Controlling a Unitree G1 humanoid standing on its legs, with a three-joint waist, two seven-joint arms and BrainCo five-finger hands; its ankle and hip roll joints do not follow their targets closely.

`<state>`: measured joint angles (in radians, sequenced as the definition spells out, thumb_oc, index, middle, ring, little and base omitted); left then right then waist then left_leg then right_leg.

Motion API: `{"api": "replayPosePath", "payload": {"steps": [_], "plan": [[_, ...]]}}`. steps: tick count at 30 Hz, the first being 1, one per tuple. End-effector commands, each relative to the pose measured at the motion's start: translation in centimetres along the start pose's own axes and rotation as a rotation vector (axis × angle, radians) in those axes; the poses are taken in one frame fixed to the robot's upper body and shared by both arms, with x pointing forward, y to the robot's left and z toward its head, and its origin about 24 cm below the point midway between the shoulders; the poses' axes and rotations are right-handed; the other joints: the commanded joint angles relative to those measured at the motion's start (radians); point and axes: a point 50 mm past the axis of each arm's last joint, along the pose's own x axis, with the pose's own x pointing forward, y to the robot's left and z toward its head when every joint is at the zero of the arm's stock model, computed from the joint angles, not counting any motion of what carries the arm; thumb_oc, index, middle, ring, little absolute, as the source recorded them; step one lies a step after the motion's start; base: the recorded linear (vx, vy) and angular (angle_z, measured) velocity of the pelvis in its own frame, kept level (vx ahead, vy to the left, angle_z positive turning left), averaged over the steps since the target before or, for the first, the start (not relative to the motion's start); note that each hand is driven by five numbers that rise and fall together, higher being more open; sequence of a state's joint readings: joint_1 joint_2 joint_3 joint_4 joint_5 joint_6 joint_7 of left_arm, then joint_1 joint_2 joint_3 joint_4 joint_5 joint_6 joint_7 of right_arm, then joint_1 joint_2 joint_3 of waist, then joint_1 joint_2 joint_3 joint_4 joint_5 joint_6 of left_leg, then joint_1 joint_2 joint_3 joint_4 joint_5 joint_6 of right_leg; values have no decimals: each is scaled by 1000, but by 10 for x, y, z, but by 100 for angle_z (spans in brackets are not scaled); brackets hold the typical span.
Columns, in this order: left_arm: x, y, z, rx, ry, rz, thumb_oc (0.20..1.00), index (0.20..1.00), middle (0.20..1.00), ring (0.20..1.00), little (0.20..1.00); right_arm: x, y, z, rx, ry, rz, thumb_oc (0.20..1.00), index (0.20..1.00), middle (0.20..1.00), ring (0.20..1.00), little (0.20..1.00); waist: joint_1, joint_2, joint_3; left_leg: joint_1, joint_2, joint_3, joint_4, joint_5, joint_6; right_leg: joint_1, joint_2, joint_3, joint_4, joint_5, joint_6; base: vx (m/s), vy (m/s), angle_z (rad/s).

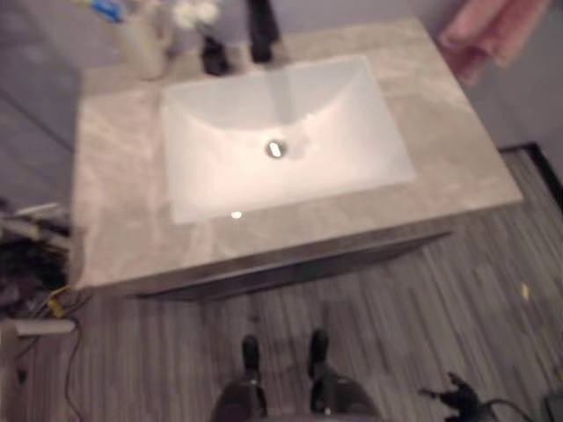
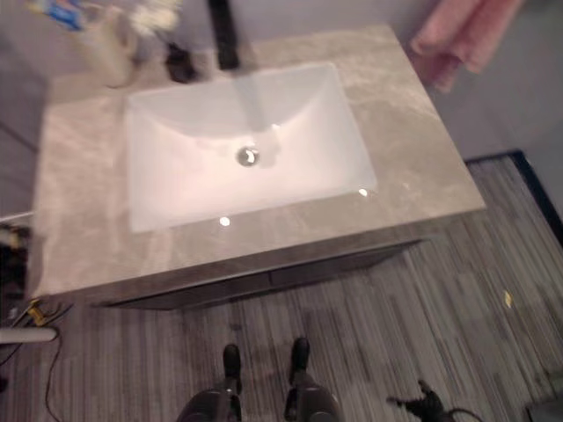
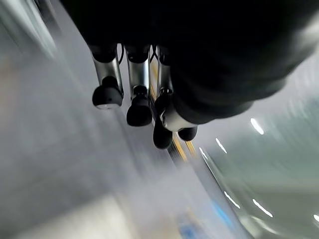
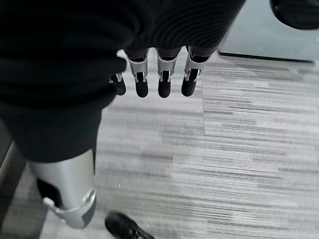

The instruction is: Put brush and paste in cup on sink, flatten towel.

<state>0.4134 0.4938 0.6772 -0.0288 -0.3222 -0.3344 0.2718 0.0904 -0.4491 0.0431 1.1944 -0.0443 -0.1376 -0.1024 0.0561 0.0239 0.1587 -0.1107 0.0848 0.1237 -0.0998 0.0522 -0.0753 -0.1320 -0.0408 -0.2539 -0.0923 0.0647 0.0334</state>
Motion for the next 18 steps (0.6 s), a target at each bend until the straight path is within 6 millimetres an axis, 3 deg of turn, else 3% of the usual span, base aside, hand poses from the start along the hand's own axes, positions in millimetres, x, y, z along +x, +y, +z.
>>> {"api": "replayPosePath", "payload": {"steps": [1,2,3,4,5,6,7,10,12,14,16,18], "plan": [[-10,39,-19,115,61,243,200,200,200,200,200,-2,-1,-8,-34,16,-8,1000,1000,1000,1000,1000,20,-45,-70,39,60,-17,12,-35,5,88,-83,-47,5,-66,84,-29,-71,15],[-21,54,-38,149,154,331,200,200,200,200,200,-2,-2,-7,-35,15,-11,1000,1000,1000,1000,1000,24,-47,-77,53,60,-14,12,-32,5,104,-82,-52,5,-72,81,-20,-98,11],[-50,71,-67,224,330,411,316,316,316,316,316,-1,-1,-3,-45,-1,-11,1000,1000,1000,1000,1000,32,-48,-90,85,62,-14,12,-41,8,134,-78,-52,5,-84,77,-19,-75,7],[-50,71,-68,223,330,411,432,432,432,432,432,-1,-2,-3,-45,-1,-11,1000,1000,1000,1000,1000,32,-49,-89,84,61,-13,12,-39,9,133,-79,-52,5,-83,77,3,-95,3],[-82,79,-98,266,533,395,696,696,696,696,696,-1,-3,0,-56,-13,-8,1000,1000,1000,1000,1000,31,-50,-99,112,62,-12,12,-46,14,161,-72,-45,5,-92,70,-2,-46,7],[-81,79,-98,265,532,395,821,821,821,821,821,-1,-3,0,-56,-13,-8,1000,1000,1000,1000,1000,32,-51,-99,112,61,-12,12,-44,14,160,-73,-45,5,-91,69,4,-59,2],[-101,81,-114,291,655,367,1000,1000,1000,1000,1000,0,-5,0,-63,-16,-10,1000,1000,1000,1000,1000,29,-49,-102,124,59,-12,12,-49,18,171,-70,-41,5,-93,68,0,0,0],[-168,73,-157,305,1051,211,1000,1000,1000,1000,1000,2,-13,9,-82,-37,-14,1000,1000,1000,1000,1000,13,-37,-106,154,56,-27,12,-59,32,192,-60,-16,5,-90,59,-18,2,-7],[-216,56,-177,309,1320,74,1000,1000,1000,1000,1000,4,-15,17,-96,-48,-11,1000,1000,1000,1000,1000,1,-30,-111,168,45,-63,12,-59,42,192,-56,11,5,-92,54,-55,39,-17],[-235,34,-185,309,1441,-100,1000,1000,1000,1000,1000,8,-18,30,-121,-77,-11,1000,1000,1000,1000,1000,1,-30,-101,137,20,-192,44,-56,48,153,-56,38,46,-96,45,-158,48,-9],[-256,15,-188,362,1542,-297,1000,1000,1000,1000,1000,10,-16,41,-146,-97,2,1000,1000,1000,1000,1000,-5,-40,-95,103,-30,-327,112,-112,53,111,-60,93,78,-92,43,-179,110,-32],[-258,-3,-190,435,1543,-427,1000,1000,1000,1000,1000,10,-8,43,-135,-107,24,1000,1000,1000,1000,1000,-20,-49,-98,91,-57,-350,159,-150,64,95,-65,128,89,-82,48,-114,146,-54]]}}
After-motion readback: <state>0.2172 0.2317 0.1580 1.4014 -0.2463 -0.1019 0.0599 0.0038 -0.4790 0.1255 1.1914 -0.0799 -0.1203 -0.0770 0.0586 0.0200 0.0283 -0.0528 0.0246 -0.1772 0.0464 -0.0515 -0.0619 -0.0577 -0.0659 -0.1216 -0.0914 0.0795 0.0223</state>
